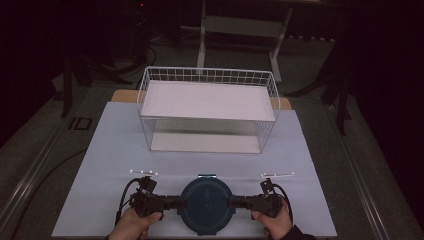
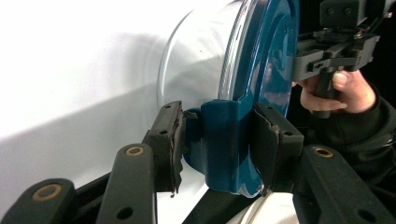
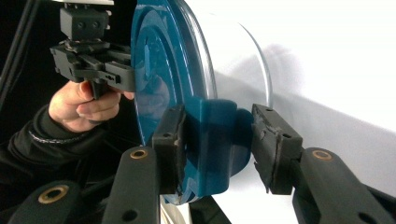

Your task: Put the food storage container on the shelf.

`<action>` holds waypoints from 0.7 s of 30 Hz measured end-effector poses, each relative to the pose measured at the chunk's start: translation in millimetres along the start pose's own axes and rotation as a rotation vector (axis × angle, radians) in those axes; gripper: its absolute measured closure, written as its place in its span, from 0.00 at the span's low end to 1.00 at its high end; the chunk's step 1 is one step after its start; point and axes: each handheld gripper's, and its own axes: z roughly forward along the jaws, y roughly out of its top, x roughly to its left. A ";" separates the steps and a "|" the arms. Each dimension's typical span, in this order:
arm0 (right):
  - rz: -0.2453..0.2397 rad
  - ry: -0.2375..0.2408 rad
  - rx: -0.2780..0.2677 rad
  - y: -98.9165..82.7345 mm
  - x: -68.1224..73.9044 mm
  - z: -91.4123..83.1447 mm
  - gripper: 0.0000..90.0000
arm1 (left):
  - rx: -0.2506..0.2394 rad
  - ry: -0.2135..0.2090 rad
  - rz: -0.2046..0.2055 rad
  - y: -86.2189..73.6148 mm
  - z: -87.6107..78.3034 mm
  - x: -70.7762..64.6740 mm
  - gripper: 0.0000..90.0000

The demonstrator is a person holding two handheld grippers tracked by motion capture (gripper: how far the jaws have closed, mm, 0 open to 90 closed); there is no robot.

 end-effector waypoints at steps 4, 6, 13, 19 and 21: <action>-0.039 0.007 -0.039 11.0 7.4 -7.4 0.63 | -0.035 0.002 0.046 11.6 -5.9 -7.2 0.62; -0.061 0.001 -0.054 16.9 11.3 -9.6 0.63 | -0.049 0.001 0.065 17.2 -8.1 -8.6 0.62; -0.120 -0.017 -0.095 37.5 16.2 -14.6 0.63 | -0.094 0.004 0.129 36.3 -9.7 -7.8 0.62; -0.195 -0.035 -0.136 55.0 11.3 -15.9 0.63 | -0.139 0.022 0.167 50.1 -5.1 -3.1 0.62; -0.199 -0.039 -0.144 59.9 7.3 -15.1 0.63 | -0.146 0.034 0.181 55.3 -2.6 -0.1 0.62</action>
